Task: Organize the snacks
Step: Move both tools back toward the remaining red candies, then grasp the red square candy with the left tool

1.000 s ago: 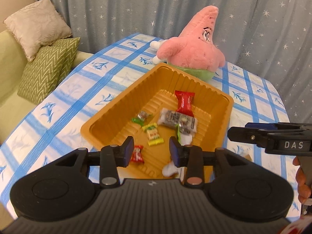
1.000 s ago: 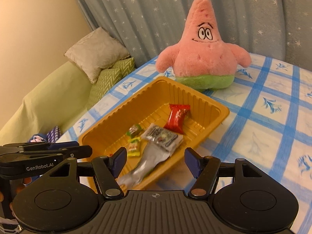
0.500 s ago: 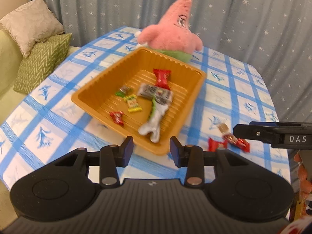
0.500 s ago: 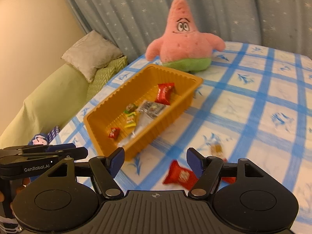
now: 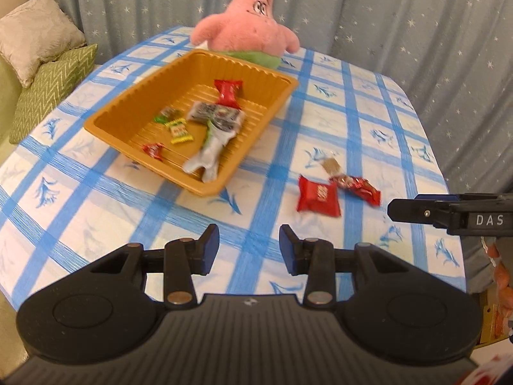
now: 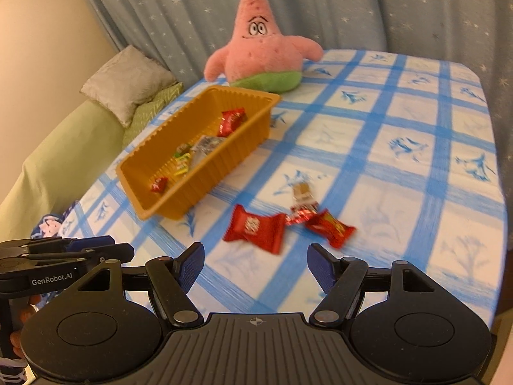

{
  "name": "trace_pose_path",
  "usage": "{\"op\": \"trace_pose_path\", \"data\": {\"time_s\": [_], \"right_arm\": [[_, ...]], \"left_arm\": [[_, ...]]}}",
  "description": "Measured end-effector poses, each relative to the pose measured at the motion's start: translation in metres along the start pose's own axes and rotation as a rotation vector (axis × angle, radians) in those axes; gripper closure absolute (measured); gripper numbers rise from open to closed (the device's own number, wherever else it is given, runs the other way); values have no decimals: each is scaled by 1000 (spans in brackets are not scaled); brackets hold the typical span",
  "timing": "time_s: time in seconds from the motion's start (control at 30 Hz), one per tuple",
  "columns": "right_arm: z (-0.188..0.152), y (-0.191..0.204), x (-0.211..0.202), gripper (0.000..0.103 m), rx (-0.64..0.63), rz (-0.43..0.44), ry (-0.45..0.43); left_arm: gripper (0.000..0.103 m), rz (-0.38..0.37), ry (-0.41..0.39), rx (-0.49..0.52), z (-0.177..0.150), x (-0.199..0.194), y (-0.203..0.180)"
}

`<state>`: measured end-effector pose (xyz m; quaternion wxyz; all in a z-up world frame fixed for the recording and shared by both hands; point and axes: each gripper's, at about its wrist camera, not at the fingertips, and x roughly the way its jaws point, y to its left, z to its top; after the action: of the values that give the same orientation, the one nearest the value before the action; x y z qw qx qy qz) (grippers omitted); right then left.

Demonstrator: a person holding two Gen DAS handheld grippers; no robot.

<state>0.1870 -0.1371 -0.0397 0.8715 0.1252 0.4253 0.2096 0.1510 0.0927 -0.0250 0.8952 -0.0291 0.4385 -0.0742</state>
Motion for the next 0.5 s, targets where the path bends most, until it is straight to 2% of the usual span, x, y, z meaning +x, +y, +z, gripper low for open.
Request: {"op": "trace_pose_path", "data": {"time_s": [0.5], "right_arm": [[-24, -26, -12, 32, 6, -73, 24]], "left_arm": [[65, -33, 15, 98, -20, 14, -43]]}}
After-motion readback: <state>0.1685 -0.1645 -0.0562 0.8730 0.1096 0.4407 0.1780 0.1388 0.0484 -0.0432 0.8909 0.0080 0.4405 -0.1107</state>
